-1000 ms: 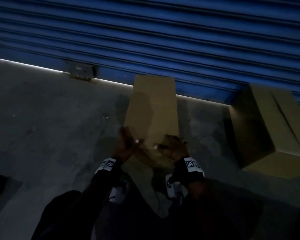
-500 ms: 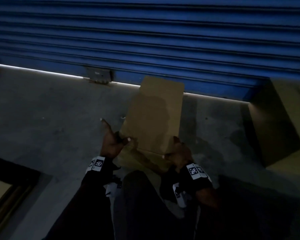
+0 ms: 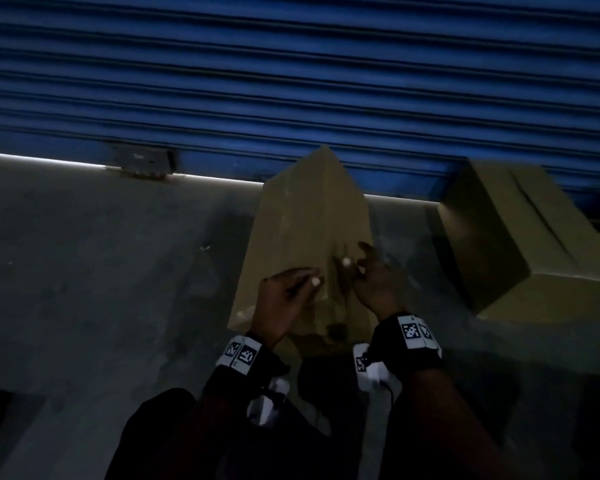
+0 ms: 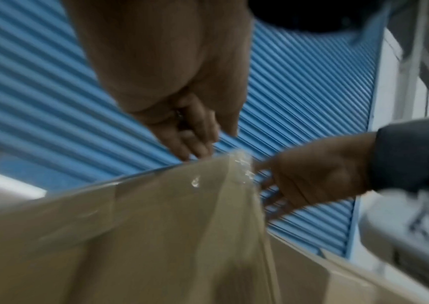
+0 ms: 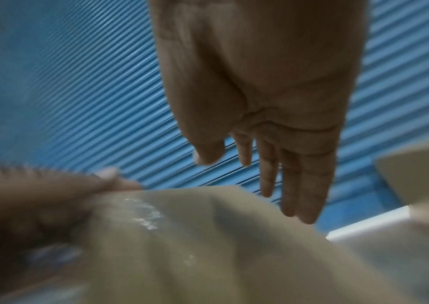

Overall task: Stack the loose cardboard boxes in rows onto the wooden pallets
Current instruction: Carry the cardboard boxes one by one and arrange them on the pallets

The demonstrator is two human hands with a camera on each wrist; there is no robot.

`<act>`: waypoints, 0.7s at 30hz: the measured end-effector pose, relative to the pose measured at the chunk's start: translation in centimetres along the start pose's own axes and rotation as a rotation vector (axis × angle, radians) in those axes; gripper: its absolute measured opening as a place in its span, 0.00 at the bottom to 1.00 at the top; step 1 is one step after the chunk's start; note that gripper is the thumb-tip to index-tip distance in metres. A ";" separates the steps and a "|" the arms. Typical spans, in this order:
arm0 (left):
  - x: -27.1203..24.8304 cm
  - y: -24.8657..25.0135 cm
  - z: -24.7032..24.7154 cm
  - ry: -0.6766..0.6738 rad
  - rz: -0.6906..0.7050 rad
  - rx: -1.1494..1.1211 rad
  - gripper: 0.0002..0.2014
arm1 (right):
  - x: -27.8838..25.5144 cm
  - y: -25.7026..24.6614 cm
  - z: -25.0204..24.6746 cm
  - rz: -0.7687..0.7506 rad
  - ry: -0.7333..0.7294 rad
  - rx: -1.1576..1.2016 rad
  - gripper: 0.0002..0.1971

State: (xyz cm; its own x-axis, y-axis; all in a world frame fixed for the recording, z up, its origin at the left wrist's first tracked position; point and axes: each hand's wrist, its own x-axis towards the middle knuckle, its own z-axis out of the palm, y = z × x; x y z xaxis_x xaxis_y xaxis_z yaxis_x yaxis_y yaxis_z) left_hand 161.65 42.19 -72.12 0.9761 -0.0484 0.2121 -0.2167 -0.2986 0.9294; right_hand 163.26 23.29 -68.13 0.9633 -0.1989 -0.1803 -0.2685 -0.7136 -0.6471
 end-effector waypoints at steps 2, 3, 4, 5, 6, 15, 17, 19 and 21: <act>0.1 -0.3 0.3 0.038 -0.007 0.016 0.09 | -0.2 -0.5 0.2 0.011 -0.021 0.043 0.32; 0.4 -1.3 0.1 0.097 0.001 0.061 0.09 | 0.0 -0.5 0.5 0.024 -0.035 0.051 0.34; 0.7 -2.4 -0.2 0.139 -0.024 0.144 0.08 | 0.0 -0.5 0.7 0.040 -0.052 0.041 0.36; 1.0 -3.7 -0.7 0.160 -0.060 0.247 0.16 | 0.0 -0.4 1.0 0.052 -0.064 0.003 0.39; 1.3 -4.8 -1.1 0.149 -0.129 0.324 0.27 | 0.0 -0.1 1.1 0.071 -0.069 -0.050 0.40; -0.3 -7.8 -1.9 -0.030 -0.380 0.318 0.49 | -1.9 3.6 0.7 0.089 -0.070 -0.207 0.46; -2.3 -7.5 -3.1 -0.047 -0.398 0.273 0.39 | -2.7 5.0 1.0 0.077 -0.156 -0.335 0.51; -4.3 -6.5 -4.5 -0.101 -0.446 0.178 0.26 | -3.4 6.7 2.1 0.128 -0.379 -0.280 0.64; -5.8 -6.8 -6.0 -0.148 -0.464 0.174 0.24 | -4.2 7.7 2.7 0.151 -0.578 -0.274 0.73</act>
State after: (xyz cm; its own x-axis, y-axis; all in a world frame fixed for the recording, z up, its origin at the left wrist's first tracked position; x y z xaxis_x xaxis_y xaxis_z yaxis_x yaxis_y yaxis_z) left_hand 157.35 50.20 -77.92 0.9636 -0.0034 -0.2672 0.2337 -0.4741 0.8489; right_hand 157.11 20.45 -74.40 0.7395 0.0278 -0.6726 -0.3179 -0.8663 -0.3853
